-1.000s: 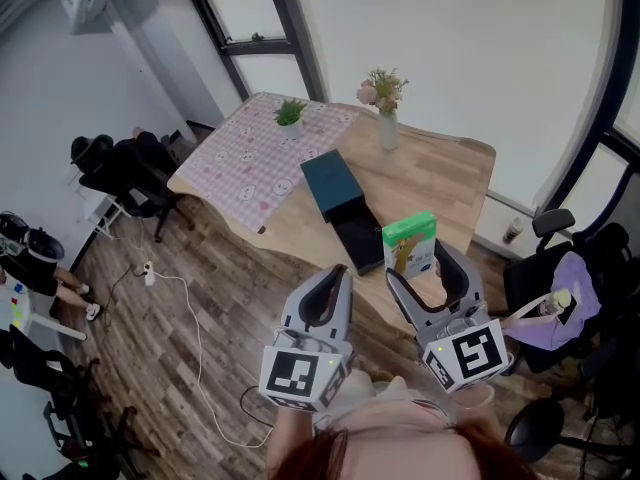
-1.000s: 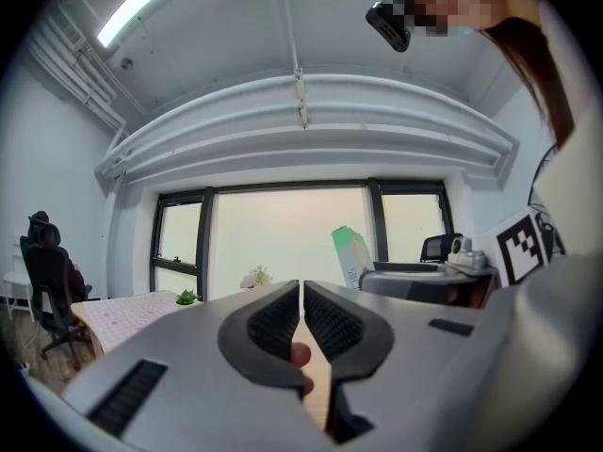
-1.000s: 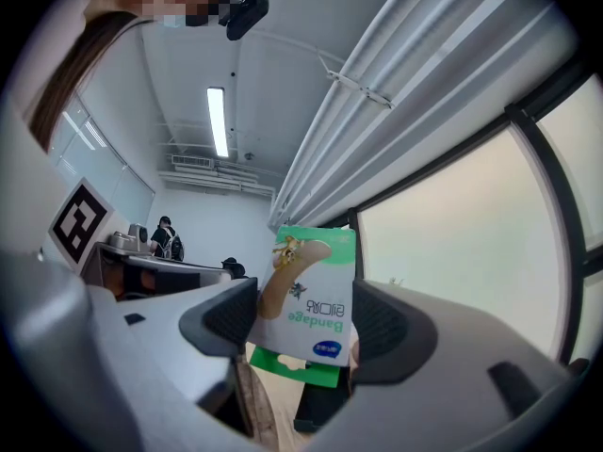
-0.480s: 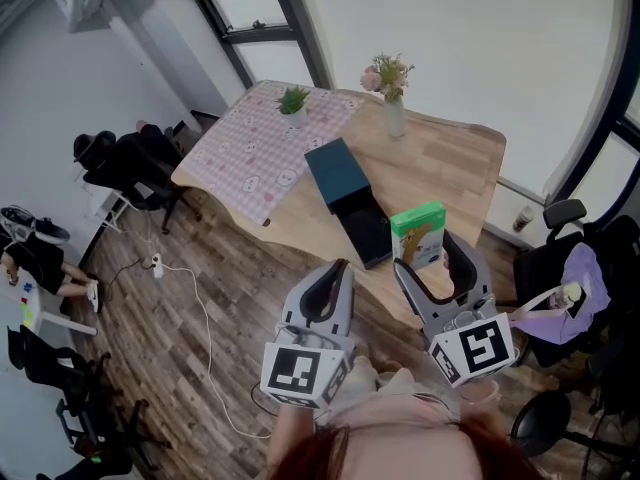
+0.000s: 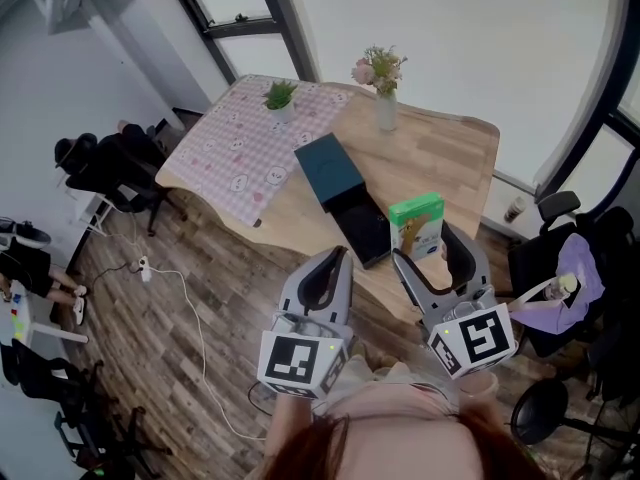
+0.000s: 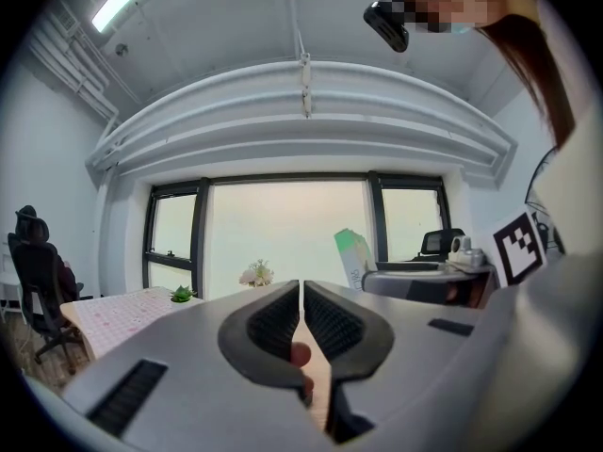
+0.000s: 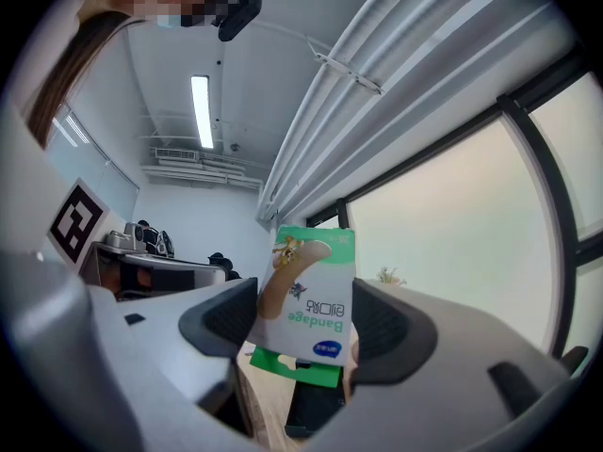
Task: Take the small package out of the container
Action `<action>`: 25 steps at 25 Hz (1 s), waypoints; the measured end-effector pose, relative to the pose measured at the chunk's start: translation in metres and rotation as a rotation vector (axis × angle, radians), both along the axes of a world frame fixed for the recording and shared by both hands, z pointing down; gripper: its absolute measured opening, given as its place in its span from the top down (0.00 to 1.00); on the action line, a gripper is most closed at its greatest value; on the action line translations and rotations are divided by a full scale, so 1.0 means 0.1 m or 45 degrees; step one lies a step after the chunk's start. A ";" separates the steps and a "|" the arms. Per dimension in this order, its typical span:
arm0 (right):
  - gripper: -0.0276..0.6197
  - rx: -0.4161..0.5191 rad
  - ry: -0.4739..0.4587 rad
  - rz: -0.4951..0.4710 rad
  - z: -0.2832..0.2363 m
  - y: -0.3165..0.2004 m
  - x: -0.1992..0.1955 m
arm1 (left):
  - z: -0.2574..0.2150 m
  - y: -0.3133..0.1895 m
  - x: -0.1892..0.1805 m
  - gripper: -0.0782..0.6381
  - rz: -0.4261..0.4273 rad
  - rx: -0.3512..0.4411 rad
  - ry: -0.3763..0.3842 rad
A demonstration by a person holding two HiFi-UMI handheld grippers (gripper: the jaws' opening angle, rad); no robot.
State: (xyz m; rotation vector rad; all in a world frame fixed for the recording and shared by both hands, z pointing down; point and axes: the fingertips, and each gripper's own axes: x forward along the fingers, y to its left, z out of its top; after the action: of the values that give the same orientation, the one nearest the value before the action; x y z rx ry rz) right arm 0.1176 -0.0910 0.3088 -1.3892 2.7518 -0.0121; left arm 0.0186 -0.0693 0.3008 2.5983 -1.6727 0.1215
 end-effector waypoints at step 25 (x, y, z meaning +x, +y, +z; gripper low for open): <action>0.47 0.010 0.033 0.173 -0.12 -0.38 -0.81 | -0.12 -0.47 -1.09 0.87 0.093 0.050 0.071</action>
State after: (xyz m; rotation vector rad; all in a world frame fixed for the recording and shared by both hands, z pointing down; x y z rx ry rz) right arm 0.0365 -0.1290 0.2972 -1.5823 2.6677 0.0229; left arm -0.0901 -0.1164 0.2886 2.6656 -1.5794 0.0181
